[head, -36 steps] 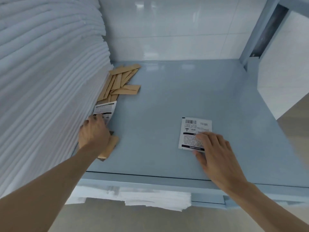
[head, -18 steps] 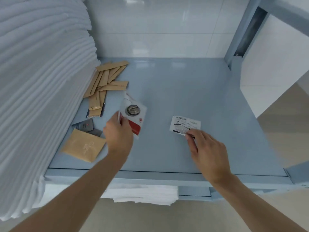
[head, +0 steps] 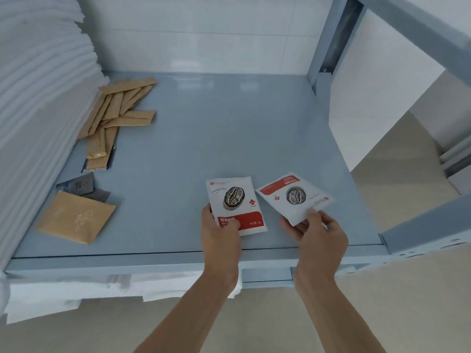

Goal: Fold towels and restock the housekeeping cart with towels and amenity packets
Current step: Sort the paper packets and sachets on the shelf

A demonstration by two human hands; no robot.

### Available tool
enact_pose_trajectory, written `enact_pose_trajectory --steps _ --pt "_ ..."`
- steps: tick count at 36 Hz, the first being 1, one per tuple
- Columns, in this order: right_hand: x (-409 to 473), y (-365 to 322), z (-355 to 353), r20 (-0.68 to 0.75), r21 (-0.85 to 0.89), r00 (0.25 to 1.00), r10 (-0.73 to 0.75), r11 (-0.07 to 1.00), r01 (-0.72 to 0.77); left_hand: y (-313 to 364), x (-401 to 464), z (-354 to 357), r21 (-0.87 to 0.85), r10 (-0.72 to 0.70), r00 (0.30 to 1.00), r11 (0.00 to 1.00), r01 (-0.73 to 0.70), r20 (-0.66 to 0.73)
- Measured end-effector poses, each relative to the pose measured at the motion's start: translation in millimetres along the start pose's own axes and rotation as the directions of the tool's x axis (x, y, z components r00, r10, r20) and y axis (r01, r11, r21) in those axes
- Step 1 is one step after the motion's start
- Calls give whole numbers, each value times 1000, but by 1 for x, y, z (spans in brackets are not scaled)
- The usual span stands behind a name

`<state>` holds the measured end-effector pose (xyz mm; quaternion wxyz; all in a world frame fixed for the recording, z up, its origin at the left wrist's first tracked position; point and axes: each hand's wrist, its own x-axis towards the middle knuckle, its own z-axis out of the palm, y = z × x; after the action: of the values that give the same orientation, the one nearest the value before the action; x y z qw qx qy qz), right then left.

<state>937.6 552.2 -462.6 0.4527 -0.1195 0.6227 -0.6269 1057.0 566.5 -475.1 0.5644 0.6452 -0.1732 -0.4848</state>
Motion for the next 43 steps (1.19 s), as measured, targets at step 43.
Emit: enact_pose_trajectory --steps 43 --pt "32 -37 -59 241 -575 961 139 818 26 1 -1 81 856 167 894 261 -447 416"
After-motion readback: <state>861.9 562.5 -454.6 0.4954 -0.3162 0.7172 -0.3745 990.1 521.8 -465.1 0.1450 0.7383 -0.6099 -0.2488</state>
